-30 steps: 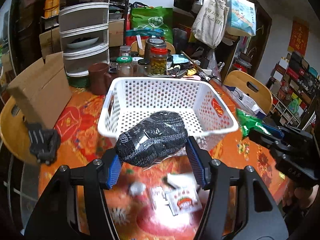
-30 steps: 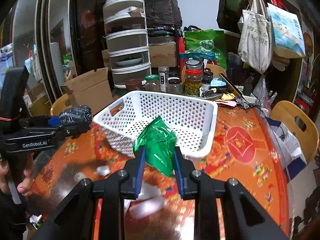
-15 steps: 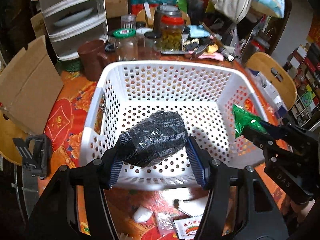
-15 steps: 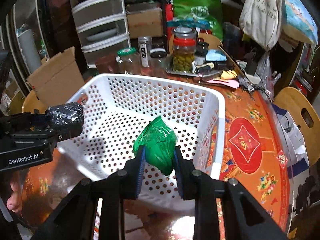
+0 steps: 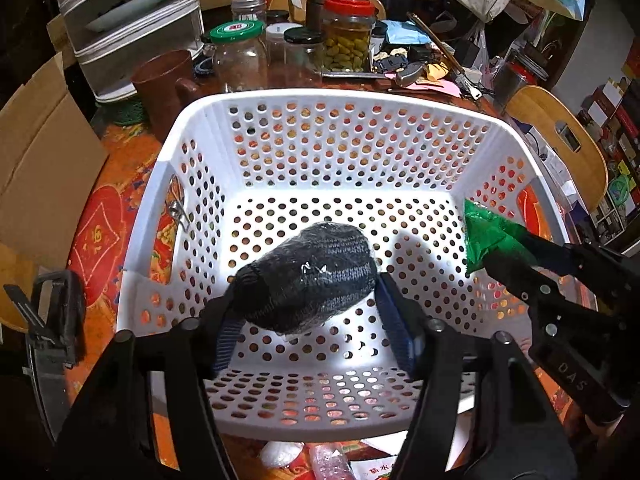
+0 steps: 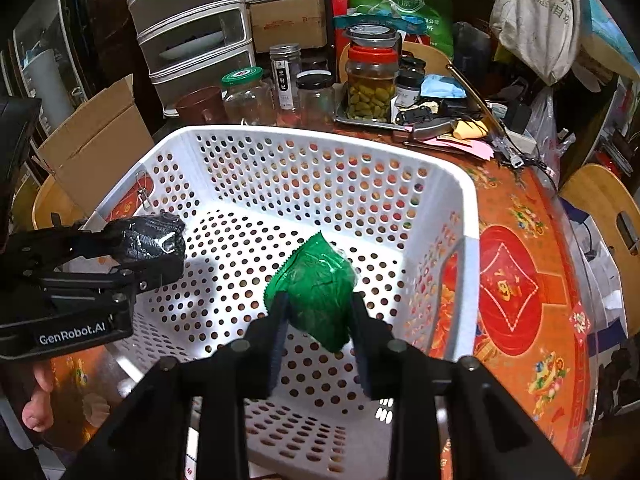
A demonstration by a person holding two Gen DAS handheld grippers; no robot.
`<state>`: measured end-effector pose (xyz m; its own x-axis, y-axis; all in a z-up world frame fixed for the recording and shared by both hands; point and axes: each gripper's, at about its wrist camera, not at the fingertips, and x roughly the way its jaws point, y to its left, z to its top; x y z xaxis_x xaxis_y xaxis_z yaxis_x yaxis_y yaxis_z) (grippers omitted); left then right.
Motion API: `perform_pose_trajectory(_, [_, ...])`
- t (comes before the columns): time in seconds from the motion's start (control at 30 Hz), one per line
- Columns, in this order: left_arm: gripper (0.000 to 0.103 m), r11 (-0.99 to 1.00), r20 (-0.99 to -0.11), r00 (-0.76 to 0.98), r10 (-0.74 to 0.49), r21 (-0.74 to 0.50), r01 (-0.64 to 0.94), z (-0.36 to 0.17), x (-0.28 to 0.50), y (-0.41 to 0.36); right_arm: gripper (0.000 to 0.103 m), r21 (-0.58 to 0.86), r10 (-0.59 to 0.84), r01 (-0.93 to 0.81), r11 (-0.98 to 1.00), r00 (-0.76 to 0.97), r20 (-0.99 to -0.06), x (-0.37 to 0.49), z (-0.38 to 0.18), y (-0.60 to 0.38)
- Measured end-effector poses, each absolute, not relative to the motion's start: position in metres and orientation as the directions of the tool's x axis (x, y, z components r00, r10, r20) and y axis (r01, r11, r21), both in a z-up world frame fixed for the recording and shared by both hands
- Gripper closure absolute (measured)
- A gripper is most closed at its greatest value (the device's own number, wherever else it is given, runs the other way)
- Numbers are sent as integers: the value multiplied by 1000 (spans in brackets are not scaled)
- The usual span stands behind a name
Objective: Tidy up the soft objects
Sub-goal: 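Open both tools to drop the sock and packet into the basket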
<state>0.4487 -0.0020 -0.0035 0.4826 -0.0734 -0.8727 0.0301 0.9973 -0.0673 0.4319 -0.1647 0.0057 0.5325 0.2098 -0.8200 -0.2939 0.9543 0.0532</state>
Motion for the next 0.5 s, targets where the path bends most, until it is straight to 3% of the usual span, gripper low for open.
perform_pose_trajectory(0.1, [25,998,-851,522,-62,-60,21,6,443,-1,59,61,217,-282,957,566,-795,426,15,-172])
perform_pose_trajectory(0.17, [23,997,-830,553,-73,-75,19,19,434,3,49,70,236,-288,955,594,-769,417,27,-177])
perform_pose_trajectory(0.23, [21,996,-808,583,-85,-80,35,35,421,5,29,91,267,-301,949,619,-738,404,40,-182])
perform_pose_trajectory(0.33, [18,998,-771,633,-67,-54,40,59,385,11,23,122,316,-328,937,644,-696,375,60,-188])
perform_pose_trajectory(0.4, [11,999,-749,662,-42,-18,44,70,350,18,22,122,333,-344,931,666,-667,341,68,-194])
perform_pose_trajectory(0.5, [1,999,-697,716,-26,1,36,71,285,36,12,114,339,-349,930,698,-630,287,57,-207])
